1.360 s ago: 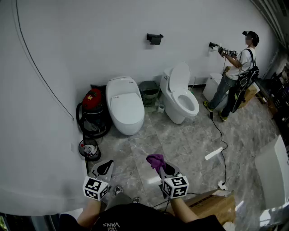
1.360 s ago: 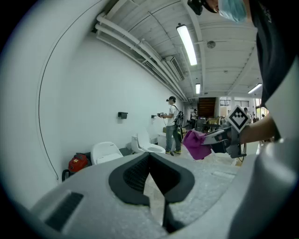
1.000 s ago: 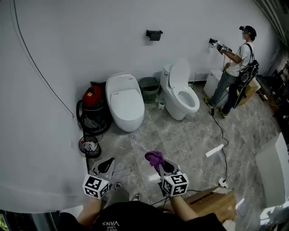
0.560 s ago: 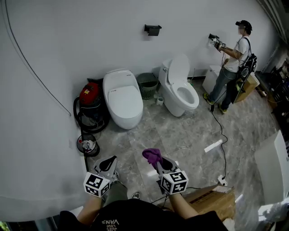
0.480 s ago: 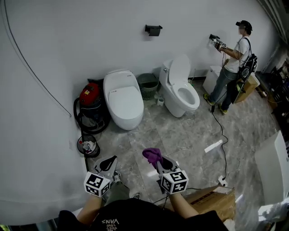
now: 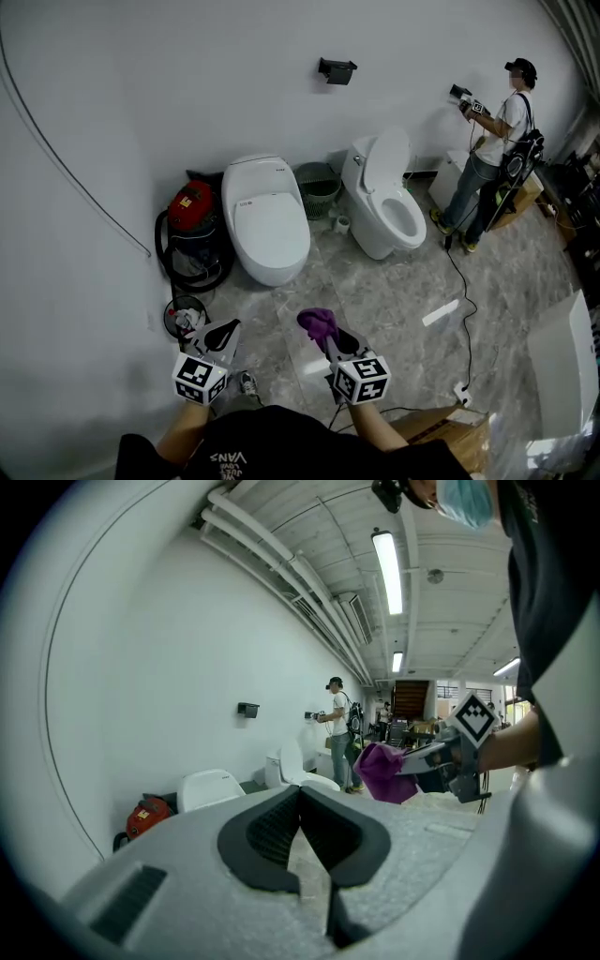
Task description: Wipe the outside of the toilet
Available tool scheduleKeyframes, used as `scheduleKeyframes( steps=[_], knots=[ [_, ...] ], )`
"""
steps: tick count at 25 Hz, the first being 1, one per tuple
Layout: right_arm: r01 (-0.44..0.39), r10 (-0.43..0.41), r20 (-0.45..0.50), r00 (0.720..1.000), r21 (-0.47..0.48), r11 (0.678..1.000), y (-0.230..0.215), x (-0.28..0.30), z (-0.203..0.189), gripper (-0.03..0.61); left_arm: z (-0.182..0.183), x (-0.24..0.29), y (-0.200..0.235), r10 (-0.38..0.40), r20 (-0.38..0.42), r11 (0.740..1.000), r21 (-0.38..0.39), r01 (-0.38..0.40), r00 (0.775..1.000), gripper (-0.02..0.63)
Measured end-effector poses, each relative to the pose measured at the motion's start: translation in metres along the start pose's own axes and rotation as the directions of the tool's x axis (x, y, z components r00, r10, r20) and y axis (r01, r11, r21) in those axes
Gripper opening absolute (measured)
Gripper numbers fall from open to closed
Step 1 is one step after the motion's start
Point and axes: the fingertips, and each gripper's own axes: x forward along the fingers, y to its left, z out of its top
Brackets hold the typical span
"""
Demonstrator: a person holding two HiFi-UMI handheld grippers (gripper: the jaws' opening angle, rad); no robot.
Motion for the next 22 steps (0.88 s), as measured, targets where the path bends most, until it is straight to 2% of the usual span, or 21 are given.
scheduleKeyframes(
  steps=[11,16,22],
  knots=[
    [0.03,-0.031,-0.027,0.999,-0.015,0.999,0.006,0.102,0.034,0.04,0.007,0.023,0.115,0.033,0.004,0.999,-0.024,-0.033,0.999,0.002],
    [0.004,-0.006,-0.041,0.999,-0.046,0.999,-0.007,0.127,0.043,0.04,0.003,0.032,0.128,0.072,-0.002,0.997,-0.039,-0.072,0.997,0.002],
    [-0.085,0.078,-0.079,0.994,-0.081,0.993,-0.04,0.157,0.045,0.04,-0.003,0.056,0.132,0.184,0.009,0.981,-0.072,-0.183,0.983,0.002]
  ],
)
